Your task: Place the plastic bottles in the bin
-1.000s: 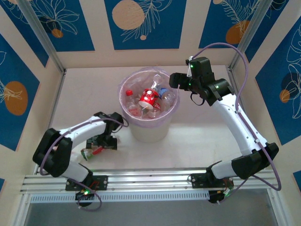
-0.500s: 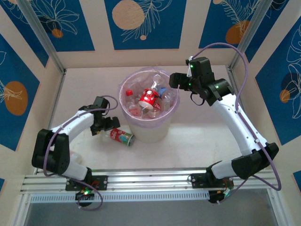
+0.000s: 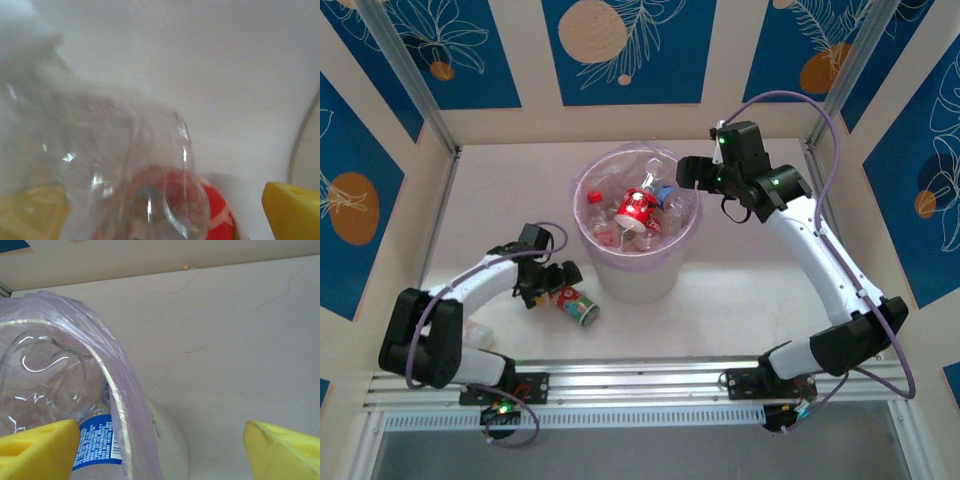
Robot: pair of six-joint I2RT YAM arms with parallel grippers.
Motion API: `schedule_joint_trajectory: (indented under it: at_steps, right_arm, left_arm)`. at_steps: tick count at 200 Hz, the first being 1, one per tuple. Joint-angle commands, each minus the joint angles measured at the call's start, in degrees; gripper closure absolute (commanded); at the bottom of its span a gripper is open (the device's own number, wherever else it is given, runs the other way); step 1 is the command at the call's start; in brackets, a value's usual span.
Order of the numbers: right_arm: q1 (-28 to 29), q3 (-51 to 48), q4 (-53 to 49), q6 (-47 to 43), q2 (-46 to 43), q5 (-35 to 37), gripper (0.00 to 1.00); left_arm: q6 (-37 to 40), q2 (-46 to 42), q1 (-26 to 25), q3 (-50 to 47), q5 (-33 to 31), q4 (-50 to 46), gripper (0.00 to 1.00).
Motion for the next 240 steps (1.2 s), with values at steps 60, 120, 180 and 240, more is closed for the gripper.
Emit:
schedule_joint_trajectory:
  at_steps: [60, 120, 180, 240]
  right_arm:
    - [1.12, 2.45, -0.49, 0.10, 1.02, 0.01, 0.14]
    - [1.25, 2.23, -0.70, 0.20, 0.40, 0.45, 0.14]
    - [1.22, 2.20, -1.04, -0.24, -0.80, 1.19, 0.14]
    - [1.22, 1.14, -0.87, 0.41, -1.68, 1.61, 0.14]
  left_arm:
    - [-8.32, -5.69, -1.73, -5.84, 5.52, 1.63, 0.27]
    - [-4.00, -8.29, -1.47, 1.26, 1.79, -6.50, 0.38]
    - [13.24, -12.12, -0.33, 27.70, -18.73, -30.97, 0.39]
    - [31.29, -5.93, -0.33, 61.70, -17.03, -34.10, 0.66]
